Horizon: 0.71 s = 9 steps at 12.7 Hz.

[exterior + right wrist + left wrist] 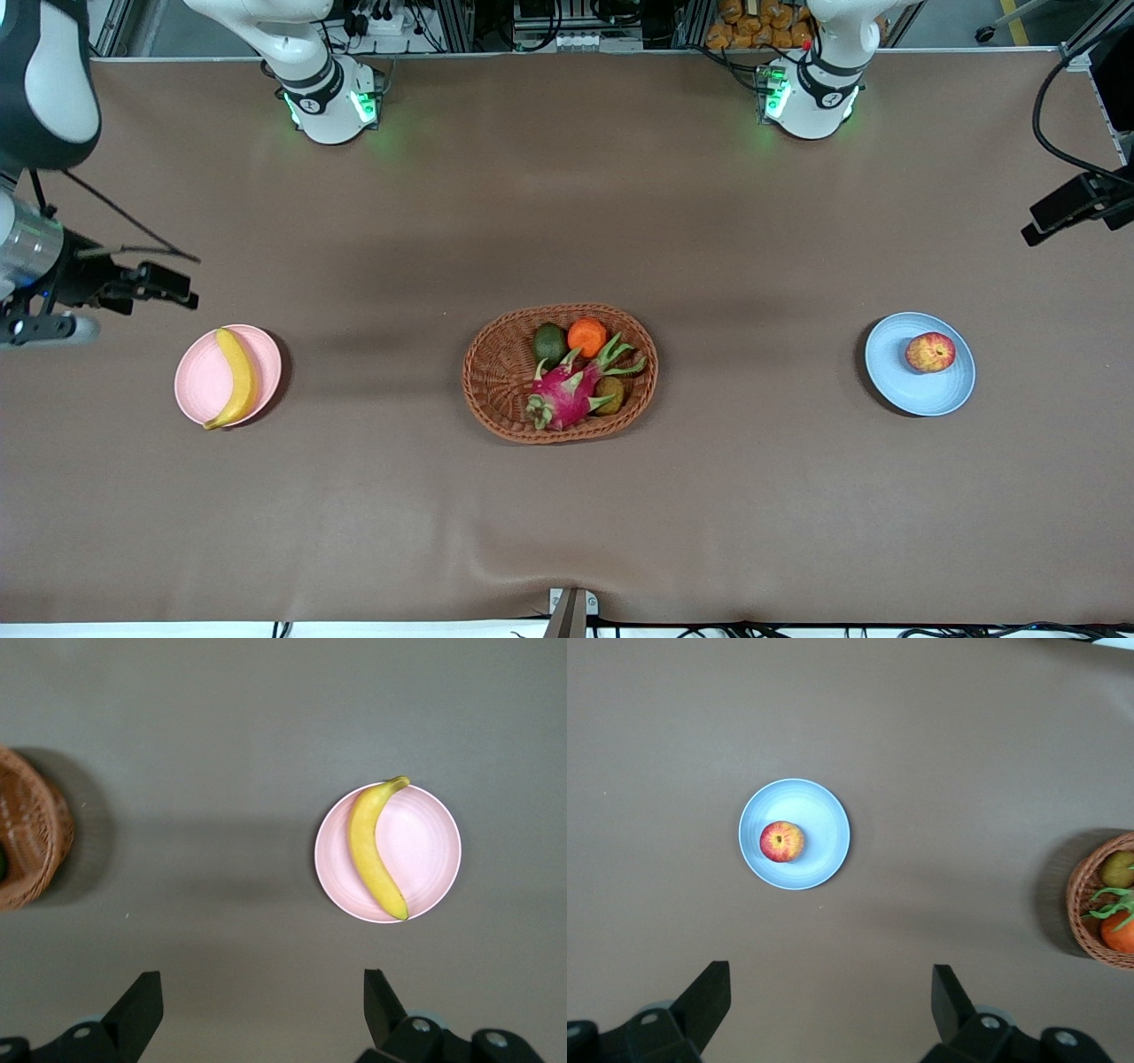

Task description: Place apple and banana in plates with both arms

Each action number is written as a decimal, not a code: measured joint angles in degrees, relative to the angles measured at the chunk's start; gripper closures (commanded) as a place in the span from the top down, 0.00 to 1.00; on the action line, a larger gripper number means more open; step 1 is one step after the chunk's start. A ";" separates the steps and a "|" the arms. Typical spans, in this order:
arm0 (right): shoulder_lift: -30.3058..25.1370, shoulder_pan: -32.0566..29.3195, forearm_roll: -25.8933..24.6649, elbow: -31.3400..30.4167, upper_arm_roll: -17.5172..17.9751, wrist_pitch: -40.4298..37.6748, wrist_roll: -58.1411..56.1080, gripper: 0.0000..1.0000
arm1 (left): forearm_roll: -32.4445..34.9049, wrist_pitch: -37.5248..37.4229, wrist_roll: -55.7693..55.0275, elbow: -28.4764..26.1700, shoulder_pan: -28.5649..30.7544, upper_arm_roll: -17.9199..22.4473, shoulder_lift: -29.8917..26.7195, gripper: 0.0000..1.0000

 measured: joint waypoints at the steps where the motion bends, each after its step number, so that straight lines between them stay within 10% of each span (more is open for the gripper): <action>1: -1.05 0.50 -0.01 -0.03 0.46 -0.61 -0.89 1.00 | 0.00 -0.01 0.00 0.01 -5.58 5.59 -0.68 1.00; 9: -5.14 1.97 -0.58 7.44 -2.48 -17.22 4.99 1.00 | -0.01 -1.09 -0.95 -1.53 -4.22 0.04 -1.92 1.00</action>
